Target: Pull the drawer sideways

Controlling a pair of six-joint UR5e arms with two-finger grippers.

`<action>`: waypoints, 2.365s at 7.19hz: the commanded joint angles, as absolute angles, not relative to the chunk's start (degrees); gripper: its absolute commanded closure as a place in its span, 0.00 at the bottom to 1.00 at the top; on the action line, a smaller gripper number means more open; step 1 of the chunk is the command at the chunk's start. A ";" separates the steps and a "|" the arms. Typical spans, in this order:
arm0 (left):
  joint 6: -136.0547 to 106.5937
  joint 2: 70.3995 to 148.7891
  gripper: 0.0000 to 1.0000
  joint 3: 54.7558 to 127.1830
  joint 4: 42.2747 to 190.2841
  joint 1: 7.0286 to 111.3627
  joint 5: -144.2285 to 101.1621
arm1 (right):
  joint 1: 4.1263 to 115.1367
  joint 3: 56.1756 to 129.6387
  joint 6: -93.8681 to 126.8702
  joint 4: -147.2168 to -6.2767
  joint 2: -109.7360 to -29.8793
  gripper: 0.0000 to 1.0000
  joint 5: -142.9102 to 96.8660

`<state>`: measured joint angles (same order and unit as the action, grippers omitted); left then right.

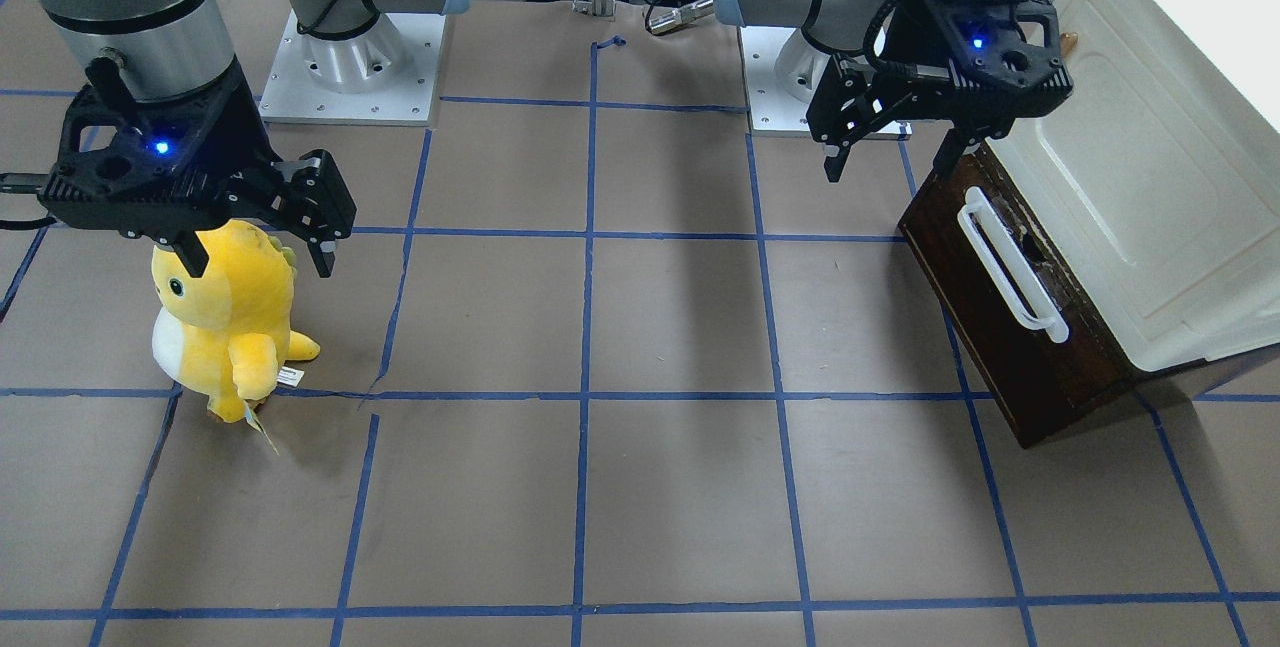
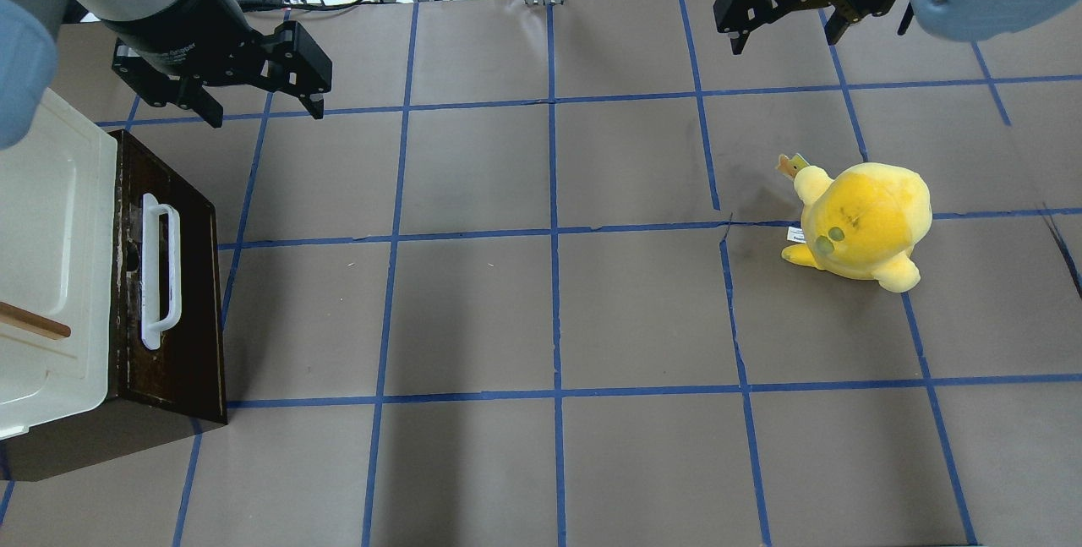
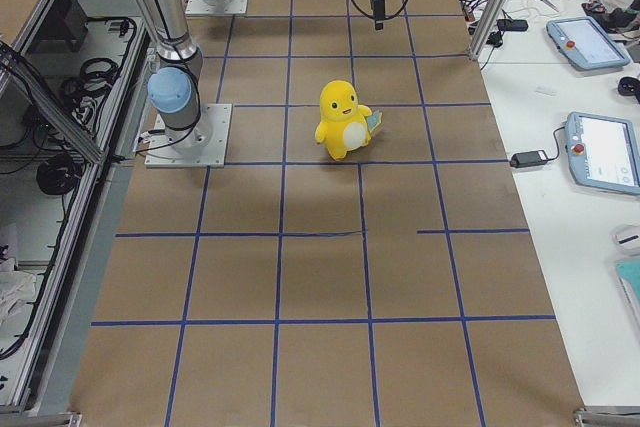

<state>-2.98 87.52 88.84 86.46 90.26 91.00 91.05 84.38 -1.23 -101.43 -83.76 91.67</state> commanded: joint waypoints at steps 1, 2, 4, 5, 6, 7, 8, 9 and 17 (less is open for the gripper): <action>-2.99 87.71 0.00 88.77 86.40 90.26 90.88 | 91.05 84.37 -1.23 -101.43 -83.76 0.00 91.58; -2.99 87.63 0.00 88.77 86.48 90.26 90.88 | 91.05 84.37 -1.23 -101.43 -83.76 0.00 91.67; -2.99 87.45 0.00 88.77 86.75 90.44 91.05 | 91.05 84.37 -1.23 -101.43 -83.76 0.00 91.67; -3.08 87.28 0.00 88.77 86.75 90.44 90.97 | 91.05 84.37 -1.23 -101.43 -83.76 0.00 91.58; -3.16 87.28 0.00 88.68 86.75 90.44 90.97 | 91.05 84.37 -1.23 -101.43 -83.76 0.00 91.67; -3.77 87.36 0.00 88.94 87.01 90.44 90.71 | 91.05 84.37 -1.23 -101.43 -83.76 0.00 91.67; -3.78 87.45 0.00 88.95 87.10 90.35 88.70 | 91.05 84.37 -1.23 -101.43 -83.76 0.00 91.67; -3.95 87.45 0.00 89.21 87.10 90.35 88.33 | 91.05 84.37 -1.23 -101.43 -83.76 0.00 91.67; -23.61 94.72 0.00 108.45 86.05 90.35 109.08 | 91.05 84.37 -1.23 -101.43 -83.76 0.00 91.67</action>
<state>-19.52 91.80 106.28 86.52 90.33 101.12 91.05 84.38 -1.23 -101.43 -83.76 91.67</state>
